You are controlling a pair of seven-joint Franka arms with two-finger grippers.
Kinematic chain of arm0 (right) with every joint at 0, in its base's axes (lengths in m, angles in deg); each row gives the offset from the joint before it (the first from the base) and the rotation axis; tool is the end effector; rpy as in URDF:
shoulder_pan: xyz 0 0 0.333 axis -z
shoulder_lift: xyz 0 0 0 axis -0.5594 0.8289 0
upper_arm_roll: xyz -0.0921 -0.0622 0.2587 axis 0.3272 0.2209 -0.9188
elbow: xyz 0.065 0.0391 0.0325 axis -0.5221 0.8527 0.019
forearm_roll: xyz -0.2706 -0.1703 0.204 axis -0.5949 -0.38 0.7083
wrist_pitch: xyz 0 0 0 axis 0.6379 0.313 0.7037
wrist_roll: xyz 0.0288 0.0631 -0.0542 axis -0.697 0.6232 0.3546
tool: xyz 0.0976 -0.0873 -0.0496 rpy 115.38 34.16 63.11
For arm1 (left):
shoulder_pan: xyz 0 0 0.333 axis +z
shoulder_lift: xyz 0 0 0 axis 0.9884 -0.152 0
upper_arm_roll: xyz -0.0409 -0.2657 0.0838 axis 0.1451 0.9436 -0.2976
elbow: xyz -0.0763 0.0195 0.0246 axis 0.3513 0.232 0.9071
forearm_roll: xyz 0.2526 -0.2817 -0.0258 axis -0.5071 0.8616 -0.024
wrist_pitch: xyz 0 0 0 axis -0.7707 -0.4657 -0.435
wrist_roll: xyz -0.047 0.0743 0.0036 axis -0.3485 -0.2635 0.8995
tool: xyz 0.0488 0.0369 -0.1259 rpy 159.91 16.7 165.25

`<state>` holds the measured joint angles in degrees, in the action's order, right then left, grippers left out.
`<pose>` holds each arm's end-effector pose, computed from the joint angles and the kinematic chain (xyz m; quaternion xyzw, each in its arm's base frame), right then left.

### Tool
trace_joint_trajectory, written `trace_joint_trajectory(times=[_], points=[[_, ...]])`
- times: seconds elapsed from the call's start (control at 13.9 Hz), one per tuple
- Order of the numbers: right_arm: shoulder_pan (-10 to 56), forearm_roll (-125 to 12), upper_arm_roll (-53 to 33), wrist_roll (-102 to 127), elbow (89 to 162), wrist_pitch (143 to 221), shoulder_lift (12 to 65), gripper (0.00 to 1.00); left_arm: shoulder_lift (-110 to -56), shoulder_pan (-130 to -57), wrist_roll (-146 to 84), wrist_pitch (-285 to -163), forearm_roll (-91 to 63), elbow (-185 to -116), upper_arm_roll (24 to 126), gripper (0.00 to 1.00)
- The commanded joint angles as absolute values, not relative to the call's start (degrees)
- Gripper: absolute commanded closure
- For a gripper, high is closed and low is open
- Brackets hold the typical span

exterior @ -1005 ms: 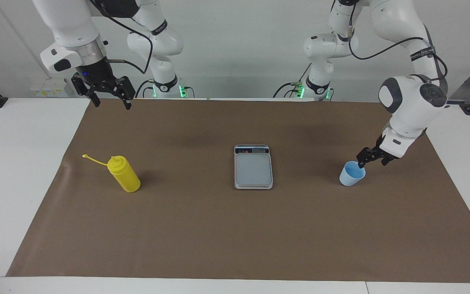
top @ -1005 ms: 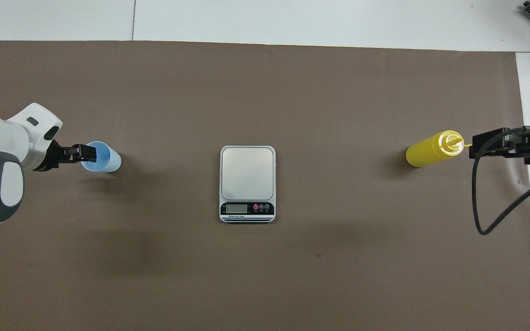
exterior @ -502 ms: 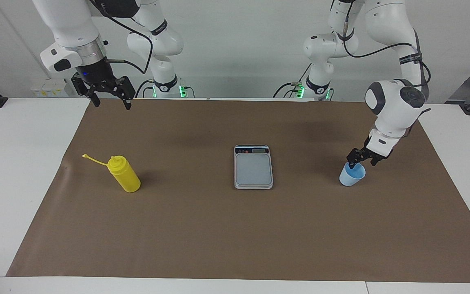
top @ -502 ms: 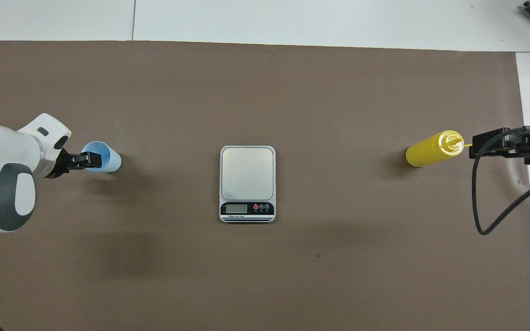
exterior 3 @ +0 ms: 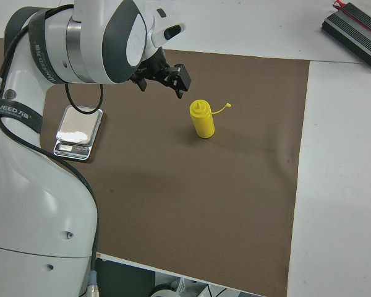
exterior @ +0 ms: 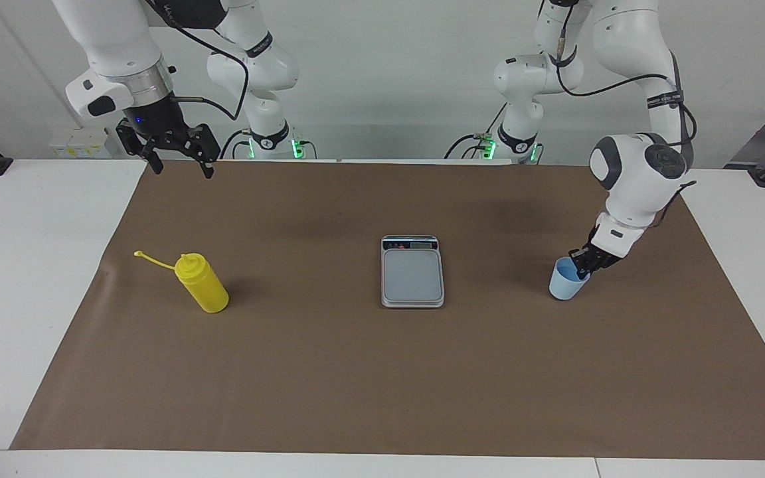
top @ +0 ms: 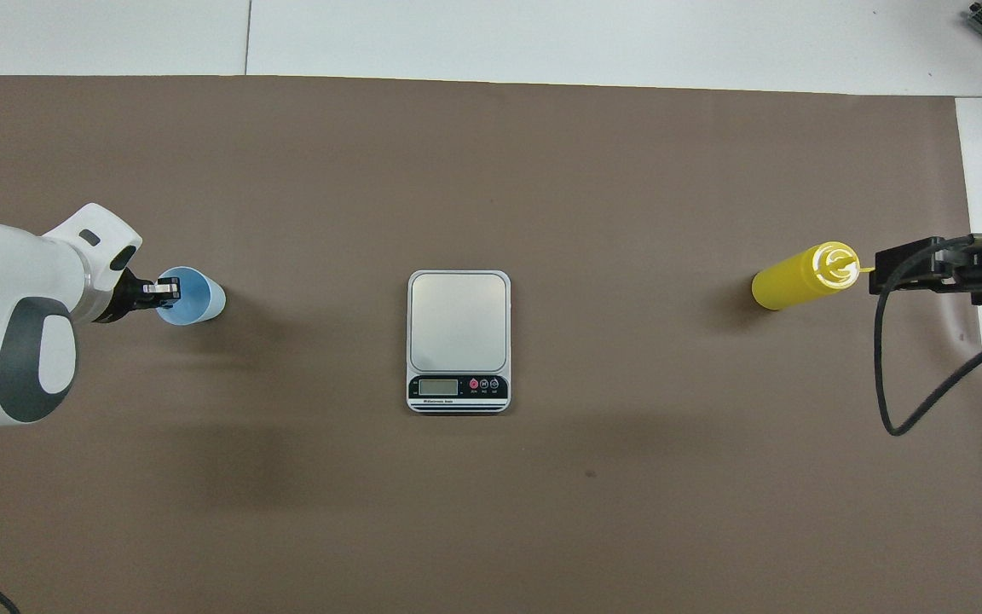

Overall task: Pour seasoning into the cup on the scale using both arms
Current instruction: 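Carry the blue cup with the left gripper onto the scale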

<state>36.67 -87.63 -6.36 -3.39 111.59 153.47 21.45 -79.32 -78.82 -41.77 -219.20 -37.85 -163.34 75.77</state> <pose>0.5307 0.0075 0.5727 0.9982 -0.0588 0.0070 0.0062 0.5560 -0.0156 0.3072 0.9982 0.0369 0.0434 0.0162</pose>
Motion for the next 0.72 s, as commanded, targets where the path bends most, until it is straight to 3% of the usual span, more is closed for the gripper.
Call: trace_joint_trajectory(times=[0.0,0.36,0.65], points=[[37.53,-86.97,-6.98,-3.72,111.22,152.58,21.58,0.00,-82.09,-79.67,-41.39,-211.07,-38.20,-154.33,75.25,1.00],[37.53,-86.89,-6.98,-3.72,111.22,152.58,21.58,0.00,-82.36,-82.74,-40.87,-193.83,-37.42,-141.48,75.60,1.00],[37.53,-86.89,-6.98,-3.72,111.22,152.58,21.58,0.00,-82.36,-89.58,-32.98,-191.51,-34.95,-139.53,75.60,1.00]])
